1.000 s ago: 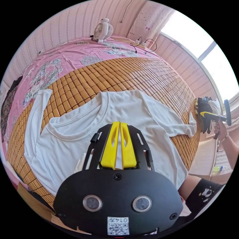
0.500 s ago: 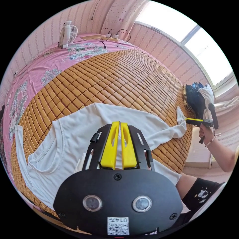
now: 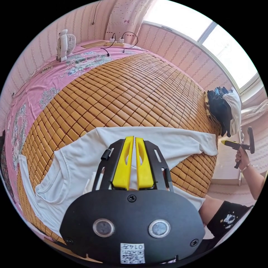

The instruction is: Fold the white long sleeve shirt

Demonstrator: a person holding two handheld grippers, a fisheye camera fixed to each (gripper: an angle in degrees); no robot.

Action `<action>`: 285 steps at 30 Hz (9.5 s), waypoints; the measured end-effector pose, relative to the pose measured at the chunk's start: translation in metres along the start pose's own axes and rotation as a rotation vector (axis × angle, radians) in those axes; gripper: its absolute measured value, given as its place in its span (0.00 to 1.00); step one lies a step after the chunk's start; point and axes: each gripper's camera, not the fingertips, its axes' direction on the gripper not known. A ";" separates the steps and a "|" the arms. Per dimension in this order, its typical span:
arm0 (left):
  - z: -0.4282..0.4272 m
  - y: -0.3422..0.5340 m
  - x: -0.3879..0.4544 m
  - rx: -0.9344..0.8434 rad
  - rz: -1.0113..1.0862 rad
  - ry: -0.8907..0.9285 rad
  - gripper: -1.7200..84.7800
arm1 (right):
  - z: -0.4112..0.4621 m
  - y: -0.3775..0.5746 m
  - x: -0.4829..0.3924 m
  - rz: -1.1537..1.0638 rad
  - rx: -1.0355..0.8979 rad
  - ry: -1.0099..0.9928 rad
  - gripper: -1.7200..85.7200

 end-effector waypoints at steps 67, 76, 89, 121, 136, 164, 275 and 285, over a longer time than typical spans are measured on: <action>-0.217 0.537 -0.020 -0.002 -0.782 -0.178 0.01 | 0.102 -0.024 -0.469 -0.860 0.062 -0.324 0.10; -0.215 0.640 -0.009 0.017 -0.879 -0.132 0.01 | 0.172 0.082 -0.792 -1.354 -0.092 -0.434 0.11; -0.245 0.738 -0.016 0.120 -0.962 0.015 0.01 | 0.242 0.139 -0.919 -1.518 -0.194 -0.217 0.02; -0.389 1.061 0.031 0.237 -1.669 -0.118 0.08 | 0.226 0.190 -0.870 -1.668 -0.244 -0.152 0.11; -0.437 1.058 0.010 0.210 -1.600 -0.156 0.01 | 0.230 0.203 -0.902 -1.697 -0.119 -0.066 0.01; -0.431 1.013 -0.073 0.095 -1.617 -0.310 0.03 | 0.178 0.119 -0.716 -1.370 -0.181 -0.077 0.09; -0.342 1.179 0.027 0.742 -1.247 -0.351 0.08 | 0.311 0.552 -0.588 -2.038 -0.071 -0.342 0.12; -0.323 1.161 0.011 0.650 -1.258 -0.375 0.08 | 0.368 0.673 -0.677 -2.266 -0.016 -0.200 0.14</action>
